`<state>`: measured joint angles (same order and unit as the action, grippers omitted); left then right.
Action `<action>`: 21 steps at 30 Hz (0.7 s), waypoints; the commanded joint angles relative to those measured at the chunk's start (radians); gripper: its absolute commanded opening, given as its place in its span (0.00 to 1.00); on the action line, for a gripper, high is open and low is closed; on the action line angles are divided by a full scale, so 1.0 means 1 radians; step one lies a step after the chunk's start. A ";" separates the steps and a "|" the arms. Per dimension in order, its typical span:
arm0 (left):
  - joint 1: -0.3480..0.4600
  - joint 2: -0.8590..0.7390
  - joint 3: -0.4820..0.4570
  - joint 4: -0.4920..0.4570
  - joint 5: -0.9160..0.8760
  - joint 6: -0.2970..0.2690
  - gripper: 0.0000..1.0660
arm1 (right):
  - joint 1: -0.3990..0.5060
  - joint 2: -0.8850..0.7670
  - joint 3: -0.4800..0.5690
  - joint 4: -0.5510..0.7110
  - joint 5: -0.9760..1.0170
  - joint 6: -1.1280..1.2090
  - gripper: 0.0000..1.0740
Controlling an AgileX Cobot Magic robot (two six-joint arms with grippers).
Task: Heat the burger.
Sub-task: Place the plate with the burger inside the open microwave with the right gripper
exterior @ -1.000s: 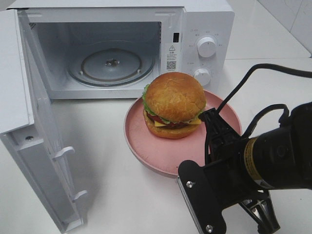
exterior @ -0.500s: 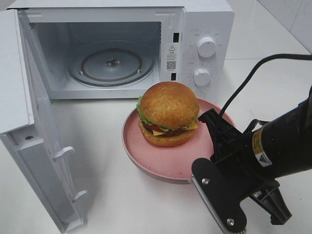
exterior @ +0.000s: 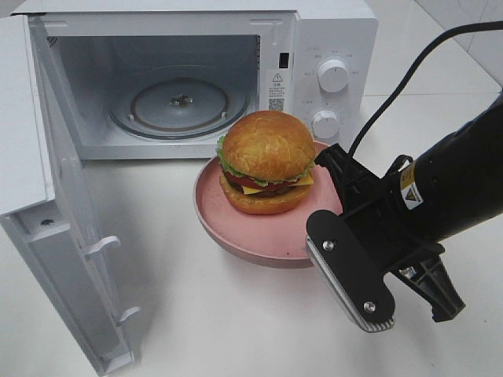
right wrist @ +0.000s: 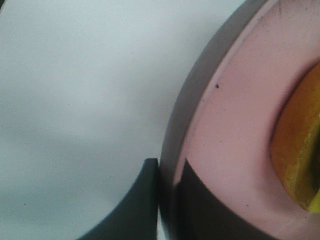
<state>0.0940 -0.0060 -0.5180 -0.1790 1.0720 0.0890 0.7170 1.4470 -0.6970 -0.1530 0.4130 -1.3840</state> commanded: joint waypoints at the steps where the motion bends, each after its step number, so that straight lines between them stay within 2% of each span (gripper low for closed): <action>1: 0.001 -0.008 0.001 -0.007 0.001 -0.006 0.94 | -0.005 -0.001 -0.033 -0.020 -0.043 -0.018 0.00; 12: 0.001 -0.008 0.001 -0.007 0.001 -0.006 0.94 | -0.004 0.013 -0.094 -0.024 -0.034 0.007 0.00; 21: 0.001 -0.008 0.001 -0.007 0.001 -0.006 0.94 | -0.004 0.013 -0.096 -0.030 -0.053 0.035 0.00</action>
<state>0.0940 -0.0060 -0.5180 -0.1790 1.0720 0.0890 0.7170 1.4710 -0.7780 -0.1740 0.4240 -1.3560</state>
